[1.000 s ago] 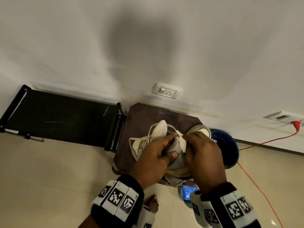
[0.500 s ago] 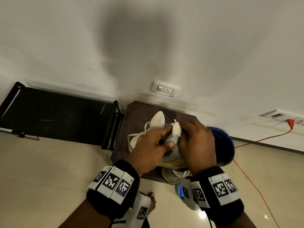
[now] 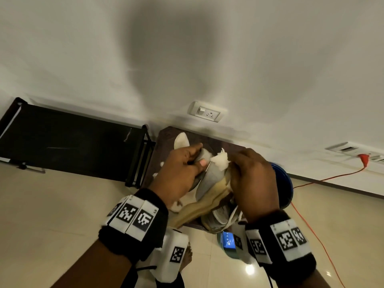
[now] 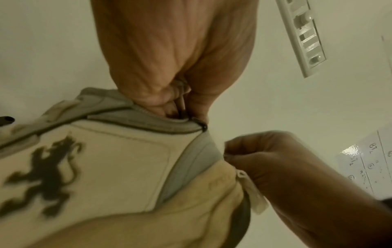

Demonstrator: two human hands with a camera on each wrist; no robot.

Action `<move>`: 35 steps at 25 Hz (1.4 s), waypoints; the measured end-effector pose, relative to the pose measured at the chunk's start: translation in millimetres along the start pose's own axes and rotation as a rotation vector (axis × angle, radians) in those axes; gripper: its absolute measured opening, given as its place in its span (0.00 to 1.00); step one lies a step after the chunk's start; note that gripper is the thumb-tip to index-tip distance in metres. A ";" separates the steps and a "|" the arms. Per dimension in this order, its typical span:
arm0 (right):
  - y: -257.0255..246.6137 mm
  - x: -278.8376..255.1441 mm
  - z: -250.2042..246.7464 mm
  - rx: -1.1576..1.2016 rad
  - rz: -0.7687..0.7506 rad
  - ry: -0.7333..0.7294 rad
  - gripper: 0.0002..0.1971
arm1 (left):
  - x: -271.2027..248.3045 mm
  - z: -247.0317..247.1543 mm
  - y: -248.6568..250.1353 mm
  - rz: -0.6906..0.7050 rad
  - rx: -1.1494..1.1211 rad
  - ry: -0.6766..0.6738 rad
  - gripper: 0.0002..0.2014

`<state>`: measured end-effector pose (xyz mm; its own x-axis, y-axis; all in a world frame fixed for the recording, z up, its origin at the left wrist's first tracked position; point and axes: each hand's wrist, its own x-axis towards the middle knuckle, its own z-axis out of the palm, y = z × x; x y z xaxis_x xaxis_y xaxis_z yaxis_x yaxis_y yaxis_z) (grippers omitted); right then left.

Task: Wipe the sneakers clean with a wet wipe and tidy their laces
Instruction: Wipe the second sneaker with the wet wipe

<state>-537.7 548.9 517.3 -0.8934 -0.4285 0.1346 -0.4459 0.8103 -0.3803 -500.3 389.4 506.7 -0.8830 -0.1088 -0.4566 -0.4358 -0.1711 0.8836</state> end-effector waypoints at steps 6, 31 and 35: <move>-15.3 -21.6 5.0 0.010 -0.071 -0.062 0.09 | -2.5 -5.7 -18.5 -0.064 -0.046 0.090 0.19; 14.8 -21.9 68.2 -0.032 -0.018 0.201 0.10 | 37.4 -33.4 -45.4 -0.014 0.117 -0.147 0.51; 12.9 -59.8 94.3 -0.132 -0.131 0.048 0.15 | 45.4 -33.7 -54.5 0.101 0.151 -0.088 0.37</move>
<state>-485.0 547.3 418.1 -0.8273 -0.5169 0.2202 -0.5592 0.7955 -0.2335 -510.7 360.7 434.3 -0.9325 -0.0311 -0.3599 -0.3596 -0.0141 0.9330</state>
